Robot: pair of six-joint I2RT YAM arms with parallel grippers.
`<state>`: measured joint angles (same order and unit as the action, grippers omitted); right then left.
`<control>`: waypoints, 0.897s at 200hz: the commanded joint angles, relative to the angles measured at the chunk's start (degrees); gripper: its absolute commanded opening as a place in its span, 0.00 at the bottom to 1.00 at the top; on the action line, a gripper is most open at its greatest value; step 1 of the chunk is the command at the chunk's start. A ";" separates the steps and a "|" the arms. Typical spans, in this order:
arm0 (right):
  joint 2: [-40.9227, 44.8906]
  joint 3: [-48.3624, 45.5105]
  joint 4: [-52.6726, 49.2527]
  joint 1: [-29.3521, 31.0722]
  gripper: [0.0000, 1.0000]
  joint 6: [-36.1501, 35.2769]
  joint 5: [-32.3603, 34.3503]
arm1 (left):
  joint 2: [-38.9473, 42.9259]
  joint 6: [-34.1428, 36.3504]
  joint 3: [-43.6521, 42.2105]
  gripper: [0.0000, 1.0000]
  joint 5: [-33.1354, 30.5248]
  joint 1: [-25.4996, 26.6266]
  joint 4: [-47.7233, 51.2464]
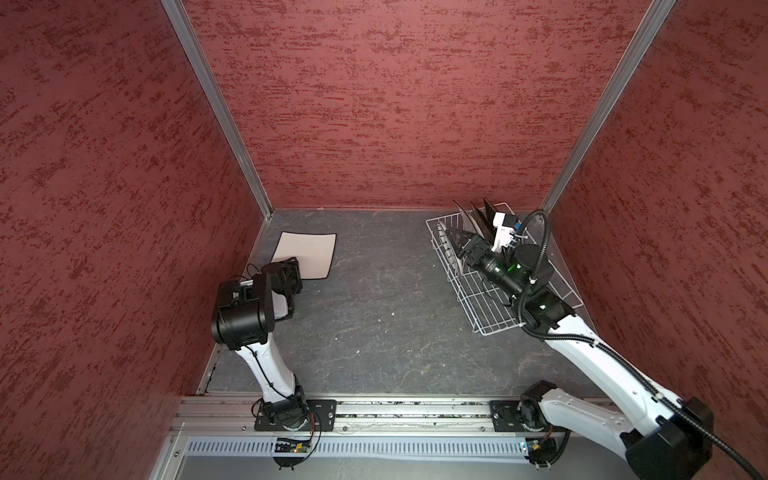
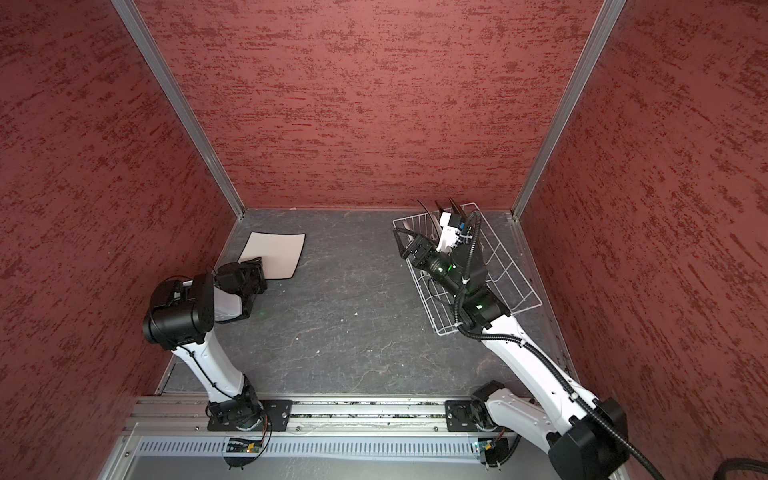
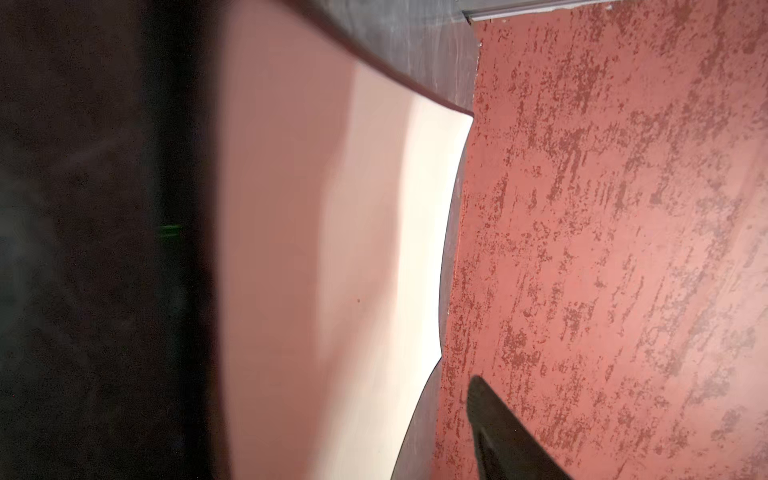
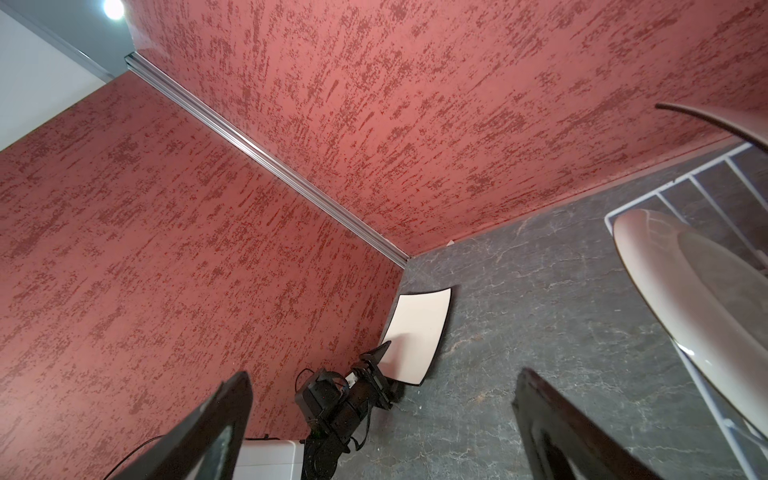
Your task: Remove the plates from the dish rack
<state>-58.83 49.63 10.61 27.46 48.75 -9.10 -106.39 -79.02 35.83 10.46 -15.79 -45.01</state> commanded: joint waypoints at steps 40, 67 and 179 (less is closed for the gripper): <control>2.09 -1.67 -0.24 -0.50 0.99 -0.52 1.95 | 6.12 3.04 1.83 0.92 -0.51 -0.29 10.75; 2.90 -2.33 0.32 -0.48 0.99 -0.32 2.29 | 7.22 3.44 2.23 0.96 0.91 -0.82 14.53; 5.91 -2.75 -3.46 -0.48 0.99 -0.84 2.59 | 18.12 6.22 -4.22 0.99 -0.08 -1.96 22.43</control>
<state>-54.57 46.57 9.76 27.42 49.04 -8.23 -89.95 -74.52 33.61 9.89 -17.12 -24.80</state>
